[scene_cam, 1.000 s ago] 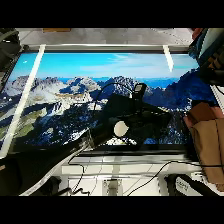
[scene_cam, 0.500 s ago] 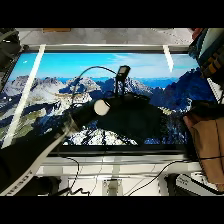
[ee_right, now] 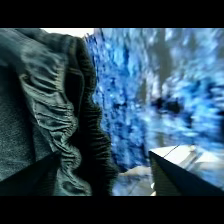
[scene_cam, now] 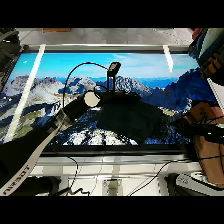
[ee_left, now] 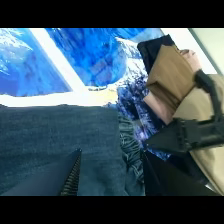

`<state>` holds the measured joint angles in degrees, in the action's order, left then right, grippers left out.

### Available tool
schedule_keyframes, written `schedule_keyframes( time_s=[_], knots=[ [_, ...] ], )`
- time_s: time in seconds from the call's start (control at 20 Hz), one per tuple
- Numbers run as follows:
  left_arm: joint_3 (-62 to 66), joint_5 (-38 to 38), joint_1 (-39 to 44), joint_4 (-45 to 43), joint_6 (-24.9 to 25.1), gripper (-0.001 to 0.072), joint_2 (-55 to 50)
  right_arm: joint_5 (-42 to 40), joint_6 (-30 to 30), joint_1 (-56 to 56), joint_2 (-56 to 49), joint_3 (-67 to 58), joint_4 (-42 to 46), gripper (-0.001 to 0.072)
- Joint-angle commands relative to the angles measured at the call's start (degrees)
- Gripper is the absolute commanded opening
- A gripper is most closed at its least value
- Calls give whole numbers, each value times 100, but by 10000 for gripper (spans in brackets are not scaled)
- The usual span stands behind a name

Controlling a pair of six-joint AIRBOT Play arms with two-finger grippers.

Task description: Fold the clothes and pants, and hang the long-sleeved shirts on hangers.

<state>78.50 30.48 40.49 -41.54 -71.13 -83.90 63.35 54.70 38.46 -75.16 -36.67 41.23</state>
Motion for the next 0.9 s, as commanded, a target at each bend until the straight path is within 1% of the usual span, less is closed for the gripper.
schedule_keyframes(
  time_s=[0.0,0.1,0.3,0.45,0.65,0.7,0.75,0.8,0.85],
  knots=[
    [2,66,26,9,-2,399,4,-107,120,-638,-439,105,-640,692],
    [2,63,24,7,-2,399,4,-254,98,-1204,-715,39,-979,694],
    [2,70,24,7,0,399,4,-291,98,-2358,-1250,-527,-1228,694],
    [2,70,24,4,2,399,2,-490,96,-3045,-1331,-1099,-1475,691],
    [2,70,15,4,2,399,2,-809,96,-3724,-1331,-1915,-1464,679],
    [2,70,13,4,2,399,2,-914,98,-3856,-1331,-2072,-1462,562],
    [2,70,11,4,2,399,2,-1038,116,-3965,-1331,-2175,-1467,346],
    [2,68,13,2,2,399,2,-1235,151,-4070,-1331,-2238,-1471,94],
    [2,70,13,2,4,399,2,-1486,188,-4172,-1331,-2249,-1534,36]
  ],
)
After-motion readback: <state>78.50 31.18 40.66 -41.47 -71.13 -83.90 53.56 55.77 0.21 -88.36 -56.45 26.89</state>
